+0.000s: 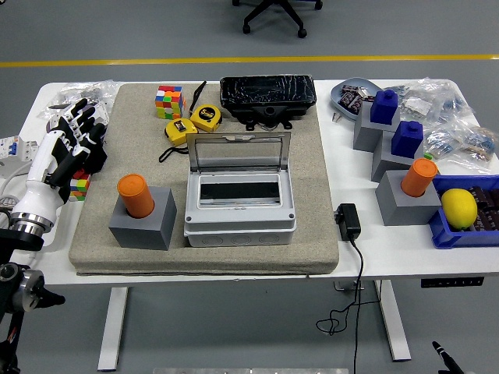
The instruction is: Fetch the battery,place it into the box,close the lid of the box
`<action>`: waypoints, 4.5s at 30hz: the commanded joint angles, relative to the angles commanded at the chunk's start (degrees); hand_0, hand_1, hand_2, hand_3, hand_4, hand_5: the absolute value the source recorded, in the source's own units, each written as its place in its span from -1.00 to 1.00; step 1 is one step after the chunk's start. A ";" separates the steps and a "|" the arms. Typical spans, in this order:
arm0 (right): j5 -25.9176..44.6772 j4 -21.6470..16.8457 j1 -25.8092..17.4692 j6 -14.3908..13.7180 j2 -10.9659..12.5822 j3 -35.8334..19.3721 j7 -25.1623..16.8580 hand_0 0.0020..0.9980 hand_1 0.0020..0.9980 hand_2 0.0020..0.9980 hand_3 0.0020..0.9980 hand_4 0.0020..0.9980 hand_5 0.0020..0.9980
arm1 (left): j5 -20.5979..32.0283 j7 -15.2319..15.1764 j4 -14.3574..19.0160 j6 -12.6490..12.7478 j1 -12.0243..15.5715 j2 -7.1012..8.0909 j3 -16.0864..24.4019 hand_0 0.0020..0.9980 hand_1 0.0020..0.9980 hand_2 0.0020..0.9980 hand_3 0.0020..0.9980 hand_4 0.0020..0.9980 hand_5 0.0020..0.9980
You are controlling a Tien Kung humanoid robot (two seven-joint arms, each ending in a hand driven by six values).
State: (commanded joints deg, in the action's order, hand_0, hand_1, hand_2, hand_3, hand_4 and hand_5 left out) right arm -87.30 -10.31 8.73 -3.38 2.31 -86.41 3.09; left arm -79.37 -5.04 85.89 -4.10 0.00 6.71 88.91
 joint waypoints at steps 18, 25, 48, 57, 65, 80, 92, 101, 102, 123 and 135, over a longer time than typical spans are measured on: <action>0.04 0.00 -0.06 0.12 -0.03 0.03 -0.03 0.95 0.64 0.52 0.58 1.00 1.00 | -5.14 1.69 1.65 -1.15 2.88 -0.03 -4.77 1.00 1.00 1.00 1.00 1.00 -0.65; 0.00 0.00 -0.30 0.20 -0.32 0.15 -0.08 0.95 0.64 0.52 0.58 1.00 1.00 | -4.35 -1.99 1.49 8.01 3.18 -0.85 -8.43 1.00 1.00 1.00 1.00 1.00 -1.00; -0.37 0.00 -0.16 0.21 -0.44 -0.27 -0.08 0.95 0.64 0.51 0.58 1.00 1.00 | 2.91 -7.73 -4.88 12.67 0.92 -3.43 -12.72 0.36 0.50 0.28 0.21 1.00 -1.00; -0.32 0.00 0.16 0.15 -0.40 -0.39 -0.16 0.95 0.64 0.51 0.58 1.00 1.00 | 3.80 -8.66 -5.67 14.36 0.56 -3.86 -14.22 0.20 0.34 0.04 -0.07 1.00 -1.00; -0.48 0.00 0.24 0.15 -0.17 -0.36 -0.10 0.95 0.64 0.52 0.58 1.00 1.00 | 4.49 -8.95 -6.70 14.66 0.31 -3.89 -15.25 0.17 0.33 0.01 -0.08 1.00 -1.00; -0.81 0.00 0.22 0.15 0.01 -0.46 -0.08 0.95 0.64 0.52 0.58 1.00 1.00 | 3.59 -8.54 -8.29 15.55 0.15 -3.67 -16.15 -0.06 0.27 0.00 -0.03 1.00 -1.00; -1.12 0.00 0.14 0.17 0.07 -0.53 -0.02 0.95 0.64 0.51 0.58 1.00 1.00 | 1.24 -7.87 -8.27 18.08 -0.01 -3.60 -16.52 -0.59 -0.30 -0.28 -0.28 1.00 -1.00; -1.24 0.00 0.22 0.15 0.15 -0.54 0.02 0.95 0.65 0.52 0.58 1.00 1.00 | 0.51 -7.76 -8.37 20.38 -0.40 -3.58 -17.26 -0.72 -0.61 -0.57 -0.61 1.00 -1.00; -1.23 0.00 0.22 0.16 0.13 -0.52 0.02 0.95 0.65 0.52 0.58 1.00 1.00 | 0.56 -7.84 -8.50 20.63 -0.43 -3.59 -17.41 -0.72 -0.61 -0.57 -0.61 1.00 -1.00; -0.81 0.00 0.52 0.16 0.05 -0.36 -0.02 0.95 0.65 0.52 0.58 1.00 1.00 | 2.28 -10.27 -8.91 24.07 -1.42 -3.53 -18.05 -0.87 -0.91 -0.86 -0.87 1.00 -1.00; -1.04 0.00 -0.12 0.15 0.14 -0.72 0.00 0.95 0.65 0.52 0.58 1.00 1.00 | -3.87 -9.38 -4.05 27.07 -3.70 -2.41 -18.73 -0.91 -0.97 -0.89 -0.92 1.00 -1.00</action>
State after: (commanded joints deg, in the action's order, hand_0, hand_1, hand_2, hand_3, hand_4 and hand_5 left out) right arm -88.34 -10.31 8.61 -3.23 2.45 -87.14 3.09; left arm -83.25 -14.43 81.83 22.98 -3.69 4.30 70.18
